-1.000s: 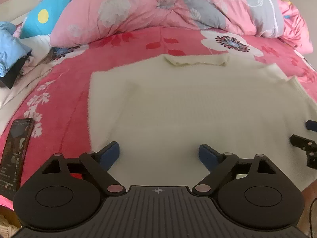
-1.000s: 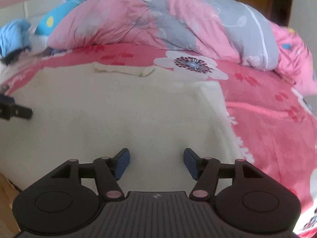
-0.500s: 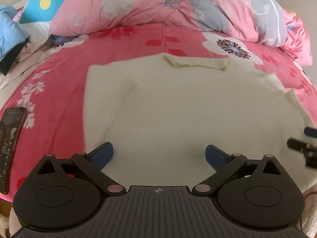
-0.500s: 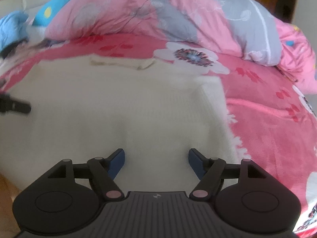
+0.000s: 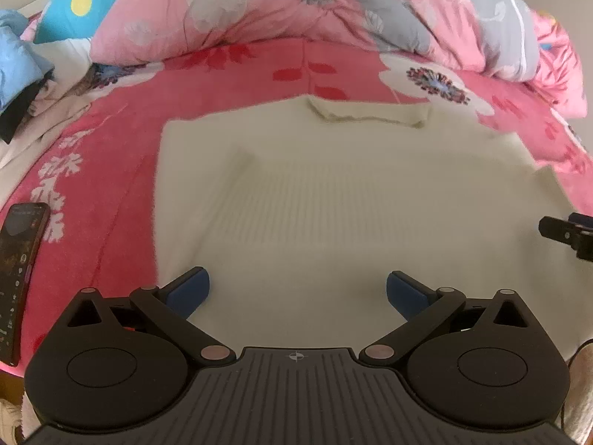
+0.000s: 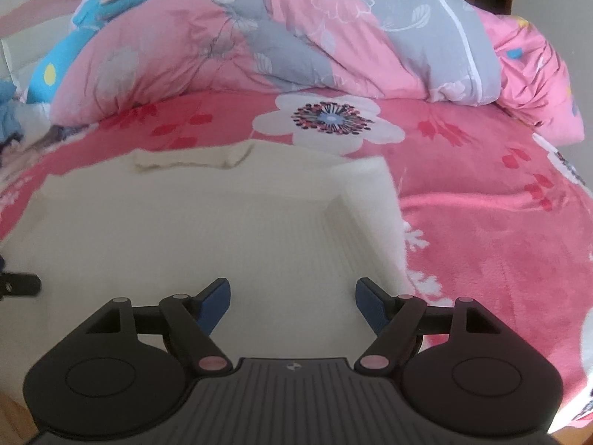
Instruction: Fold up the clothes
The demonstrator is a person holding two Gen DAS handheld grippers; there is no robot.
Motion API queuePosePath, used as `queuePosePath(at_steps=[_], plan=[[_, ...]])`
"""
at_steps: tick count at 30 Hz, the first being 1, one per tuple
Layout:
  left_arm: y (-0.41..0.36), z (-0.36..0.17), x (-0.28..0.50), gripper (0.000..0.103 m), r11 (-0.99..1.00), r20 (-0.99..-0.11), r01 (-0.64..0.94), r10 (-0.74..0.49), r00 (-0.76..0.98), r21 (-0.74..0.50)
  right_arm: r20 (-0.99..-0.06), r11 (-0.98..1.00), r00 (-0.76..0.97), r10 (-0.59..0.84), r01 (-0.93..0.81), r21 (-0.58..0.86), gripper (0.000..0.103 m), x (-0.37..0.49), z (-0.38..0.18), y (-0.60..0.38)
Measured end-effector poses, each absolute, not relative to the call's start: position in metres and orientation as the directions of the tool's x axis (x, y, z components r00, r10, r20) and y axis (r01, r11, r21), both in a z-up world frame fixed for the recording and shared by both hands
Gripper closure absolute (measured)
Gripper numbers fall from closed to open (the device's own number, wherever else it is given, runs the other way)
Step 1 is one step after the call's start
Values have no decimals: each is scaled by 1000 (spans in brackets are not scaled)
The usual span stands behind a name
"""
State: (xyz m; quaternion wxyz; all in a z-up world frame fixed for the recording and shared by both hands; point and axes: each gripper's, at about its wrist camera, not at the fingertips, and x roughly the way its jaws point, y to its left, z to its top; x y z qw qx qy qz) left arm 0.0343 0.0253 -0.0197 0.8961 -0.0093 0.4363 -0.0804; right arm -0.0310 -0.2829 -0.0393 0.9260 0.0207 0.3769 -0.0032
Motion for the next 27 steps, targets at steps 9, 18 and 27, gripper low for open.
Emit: queuePosePath(at_steps=[9,18,27], plan=[[42,-7,8,1,989,-645,136,-146,750,-66,-539,991,839,73,-2,131,4,-51,-24,-309],[49,-10,39,39,987,-635,156,-152,758,-50,-463,998,885,48,-56,-4,1,-52,-20,-310],[59,-20,65,62,981,-668,191,-154,728,-18,-476,998,879,23,-49,-41,6,-50,-22,-316]])
